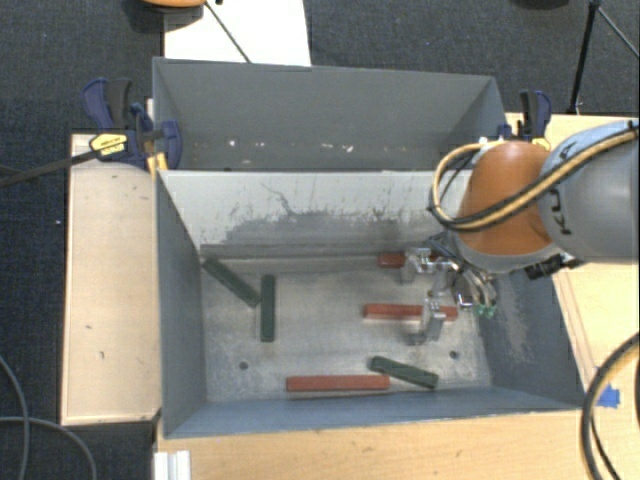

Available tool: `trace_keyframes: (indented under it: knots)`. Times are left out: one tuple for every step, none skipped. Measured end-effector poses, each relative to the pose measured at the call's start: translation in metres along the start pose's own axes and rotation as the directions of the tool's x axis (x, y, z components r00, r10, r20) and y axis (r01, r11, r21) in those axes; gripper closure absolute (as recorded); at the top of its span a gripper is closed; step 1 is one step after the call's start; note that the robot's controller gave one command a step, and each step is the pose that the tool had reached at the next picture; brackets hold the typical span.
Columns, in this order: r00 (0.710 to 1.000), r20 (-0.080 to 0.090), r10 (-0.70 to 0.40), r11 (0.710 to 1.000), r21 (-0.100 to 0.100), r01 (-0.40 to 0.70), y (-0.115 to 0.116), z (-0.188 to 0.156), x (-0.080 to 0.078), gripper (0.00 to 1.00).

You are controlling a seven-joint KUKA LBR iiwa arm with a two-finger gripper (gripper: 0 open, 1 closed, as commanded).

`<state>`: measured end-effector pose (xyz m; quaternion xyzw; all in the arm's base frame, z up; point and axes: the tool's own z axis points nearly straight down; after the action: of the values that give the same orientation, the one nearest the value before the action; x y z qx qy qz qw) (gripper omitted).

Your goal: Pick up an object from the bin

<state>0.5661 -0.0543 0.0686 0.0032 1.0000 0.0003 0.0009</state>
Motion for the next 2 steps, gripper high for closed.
trace_keyframes:
  knots:
    - [0.997,0.002,-0.076,0.997,0.001,0.076,-0.0083,-0.0029,-0.0096,1.0]
    - [0.997,0.002,-0.076,0.997,0.001,0.076,-0.0083,-0.0029,-0.0096,1.0]
